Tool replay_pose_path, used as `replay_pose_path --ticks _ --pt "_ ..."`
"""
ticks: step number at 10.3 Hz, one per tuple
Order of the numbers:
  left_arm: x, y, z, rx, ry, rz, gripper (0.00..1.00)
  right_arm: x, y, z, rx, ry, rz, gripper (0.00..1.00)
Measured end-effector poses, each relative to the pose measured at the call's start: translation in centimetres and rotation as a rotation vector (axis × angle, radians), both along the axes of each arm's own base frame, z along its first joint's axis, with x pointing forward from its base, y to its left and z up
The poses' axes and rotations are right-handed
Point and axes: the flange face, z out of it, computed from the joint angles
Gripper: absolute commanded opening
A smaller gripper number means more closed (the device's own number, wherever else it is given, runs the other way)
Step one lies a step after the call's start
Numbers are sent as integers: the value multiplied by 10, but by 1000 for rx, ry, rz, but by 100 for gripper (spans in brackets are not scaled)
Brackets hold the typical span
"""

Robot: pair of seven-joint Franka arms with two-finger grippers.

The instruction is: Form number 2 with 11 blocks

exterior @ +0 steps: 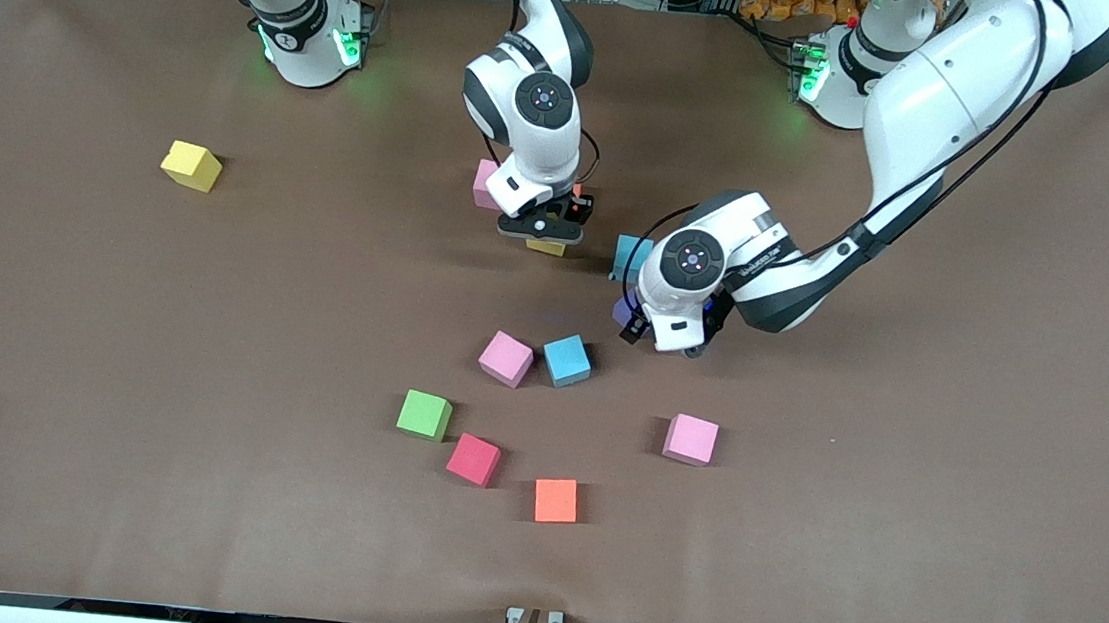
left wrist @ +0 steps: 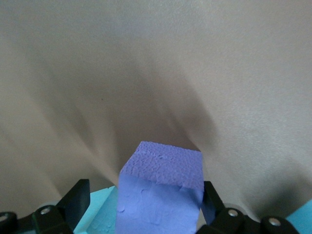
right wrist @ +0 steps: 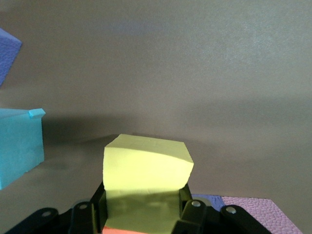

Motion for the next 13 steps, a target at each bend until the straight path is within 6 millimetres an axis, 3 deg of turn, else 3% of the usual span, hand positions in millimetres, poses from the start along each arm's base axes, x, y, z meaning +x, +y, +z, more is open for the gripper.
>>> replay_pose_path --ticks 2,3,4,5,9,10,13 --pt "-3 -2 -8 4 7 -5 100 0 2 -4 7 -14 3 0" --pt "-3 -2 -9 5 8 -4 91 -1 3 -5 8 -17 5 0" --pt "-2 -1 -8 5 8 -3 29 -2 4 -6 9 -18 8 0" --pt "-2 -1 -8 5 7 -2 0 -3 5 -7 8 -19 10 0" --pt "3 2 -7 -6 2 -39 0 -10 10 -15 5 -26 24 0" --pt "3 2 -7 -10 1 -57 0 -10 10 -16 3 -27 25 21" --pt "11 6 -3 -37 -11 -173 0 -10 10 -17 3 -27 25 26"
